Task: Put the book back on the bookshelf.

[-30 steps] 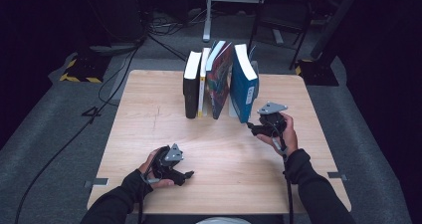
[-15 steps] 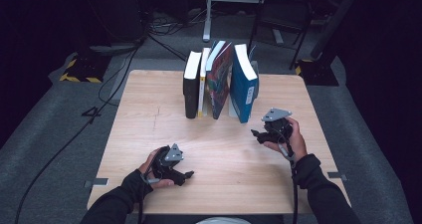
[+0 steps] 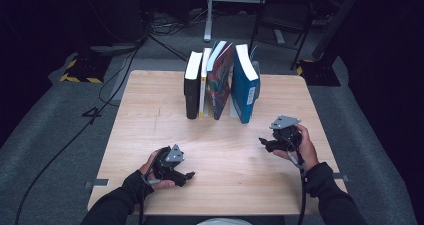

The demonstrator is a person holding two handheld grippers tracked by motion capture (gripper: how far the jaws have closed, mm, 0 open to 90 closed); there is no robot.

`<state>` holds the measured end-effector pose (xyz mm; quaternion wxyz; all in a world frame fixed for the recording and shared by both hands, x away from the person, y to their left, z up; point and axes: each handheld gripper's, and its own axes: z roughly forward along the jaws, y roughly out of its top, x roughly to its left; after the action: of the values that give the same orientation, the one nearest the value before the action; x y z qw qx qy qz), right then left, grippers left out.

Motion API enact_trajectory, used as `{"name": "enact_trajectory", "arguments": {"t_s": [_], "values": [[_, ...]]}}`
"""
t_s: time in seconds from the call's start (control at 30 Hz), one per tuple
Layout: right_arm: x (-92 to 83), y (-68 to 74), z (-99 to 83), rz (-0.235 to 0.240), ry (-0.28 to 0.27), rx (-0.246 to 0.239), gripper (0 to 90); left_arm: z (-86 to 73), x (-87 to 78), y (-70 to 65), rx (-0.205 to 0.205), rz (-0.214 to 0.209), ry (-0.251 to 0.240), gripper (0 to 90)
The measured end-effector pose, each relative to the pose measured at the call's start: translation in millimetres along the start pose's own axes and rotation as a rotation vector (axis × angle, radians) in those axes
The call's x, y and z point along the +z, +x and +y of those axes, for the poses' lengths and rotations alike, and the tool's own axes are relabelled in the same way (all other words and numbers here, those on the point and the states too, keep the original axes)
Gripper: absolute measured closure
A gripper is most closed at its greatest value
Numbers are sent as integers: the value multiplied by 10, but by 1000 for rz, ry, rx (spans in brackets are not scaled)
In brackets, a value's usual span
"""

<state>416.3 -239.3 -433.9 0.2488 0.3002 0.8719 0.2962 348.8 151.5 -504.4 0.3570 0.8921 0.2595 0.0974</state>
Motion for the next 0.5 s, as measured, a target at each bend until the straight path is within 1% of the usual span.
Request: {"name": "enact_trajectory", "arguments": {"t_s": [0.07, 0.13, 0.2, 0.27, 0.33, 0.4, 0.47, 0.5], "values": [[-16, -2, -10, 1, -3, 2, 265, 0, 0, 0, 0, 0, 0, 145], [-62, 13, -42, -14, -10, -16, 269, 0, 0, 0, 0, 0, 0, 145], [-100, 34, -92, -2, -9, -21, 268, 0, 0, -1, 0, 0, 0, 145], [-113, 46, -116, 0, -4, -28, 265, -1, 0, -2, -1, 1, 0, 146], [-142, 52, -150, 19, 2, -20, 261, -1, -1, -2, -1, 1, 0, 146], [-178, 65, -182, -2, -5, -39, 265, -1, -1, -3, -2, 1, 0, 146], [-208, 71, -215, 10, -12, -41, 265, -1, -1, -3, -2, 1, -1, 145], [-216, 77, -229, 8, -12, -39, 265, -1, -1, -3, -2, 1, -1, 146]]}}
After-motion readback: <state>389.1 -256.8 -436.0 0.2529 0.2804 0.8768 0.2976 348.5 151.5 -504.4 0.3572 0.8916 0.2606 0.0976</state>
